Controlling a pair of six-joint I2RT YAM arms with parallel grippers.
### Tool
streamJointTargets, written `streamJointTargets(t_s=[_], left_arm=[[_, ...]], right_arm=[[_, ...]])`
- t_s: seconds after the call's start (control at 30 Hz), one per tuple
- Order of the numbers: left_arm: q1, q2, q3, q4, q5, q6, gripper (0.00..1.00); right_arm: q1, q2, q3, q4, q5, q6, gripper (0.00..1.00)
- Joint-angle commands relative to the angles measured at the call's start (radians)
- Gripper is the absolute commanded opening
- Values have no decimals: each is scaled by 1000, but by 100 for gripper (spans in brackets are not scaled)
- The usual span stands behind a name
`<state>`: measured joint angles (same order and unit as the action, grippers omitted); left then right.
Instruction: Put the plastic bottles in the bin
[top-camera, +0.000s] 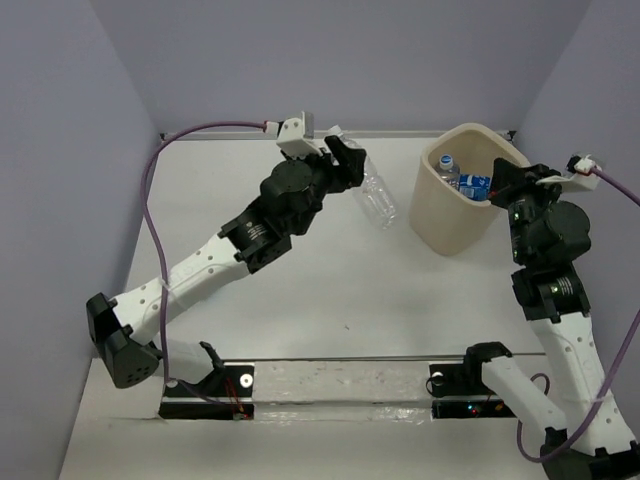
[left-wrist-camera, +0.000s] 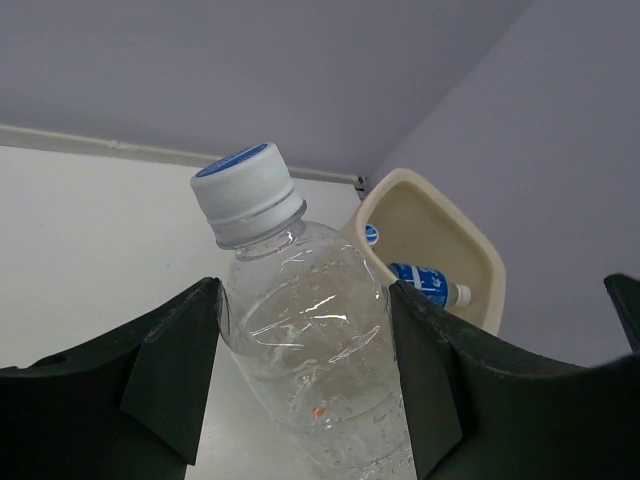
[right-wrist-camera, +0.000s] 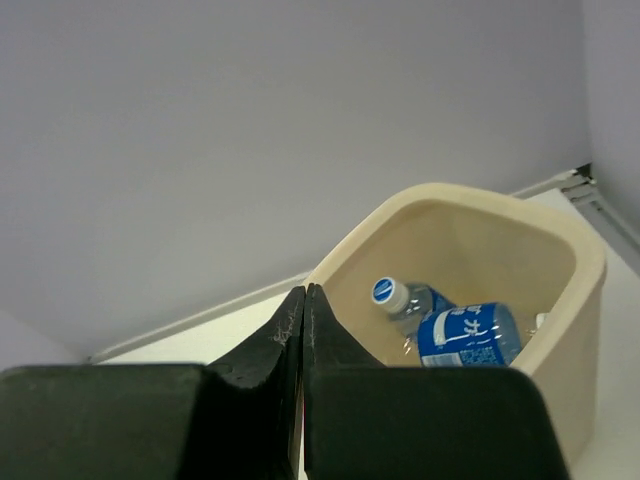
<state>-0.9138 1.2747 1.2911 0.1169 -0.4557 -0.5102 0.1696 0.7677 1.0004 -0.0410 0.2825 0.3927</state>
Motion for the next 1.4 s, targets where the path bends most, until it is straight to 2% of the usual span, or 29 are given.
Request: streamJointTargets(t_s=[0.0,0.07,0.27,0.37,0.47,0.57,0.63,0.77,0.83,0.87,0.9,0.93,0.97,1.07,1.23,1.37], left_arm=[[-46,147,226,84,-110,105,49],[-62,202,322,125,-135,143,46],[-97,452,545,231,-228,245,46],[-108,606,762,262,-265,312,46],[-120,762,888,326,-290,381,46],[-131,915,1122,356,-307,446,46],[-135,977,1181,397,-308,476,47],[-146,1069,1179,530,-271,521,47],[-151,1113,1183,561,-253,558,56],[-155,1123,1186,572,-239,570,72],[-160,1132,1188,579,-229,590,81],[-171,1131,1185,581,-216,598,97],[-177,1123,1176,581,-206,605,99],[-189,1066,1127,581,-141,625,99],[-211,933,1084,485,-98,633,99],[-211,708,927,442,-64,584,99]], right_arm=[[-4,-157,-49,-129,-215,75,0],[-4,-211,-89,-163,-255,93,0],[-4,-388,-149,-246,-275,112,0],[-4,-453,-164,-284,-339,130,0],[-4,-479,-166,-312,-356,130,0],[-4,-518,-174,-339,-348,127,0],[-4,-542,-180,-344,-351,130,0],[-4,-584,-175,-359,-385,136,0],[-4,-584,-172,-364,-396,138,0],[-4,-582,-172,-364,-402,138,0],[-4,-582,-172,-364,-408,140,0],[-4,-585,-175,-364,-408,141,0],[-4,-587,-178,-365,-407,140,0],[-4,-587,-186,-362,-407,140,0],[-4,-584,-184,-341,-413,135,0],[-4,-562,-177,-338,-421,120,0]])
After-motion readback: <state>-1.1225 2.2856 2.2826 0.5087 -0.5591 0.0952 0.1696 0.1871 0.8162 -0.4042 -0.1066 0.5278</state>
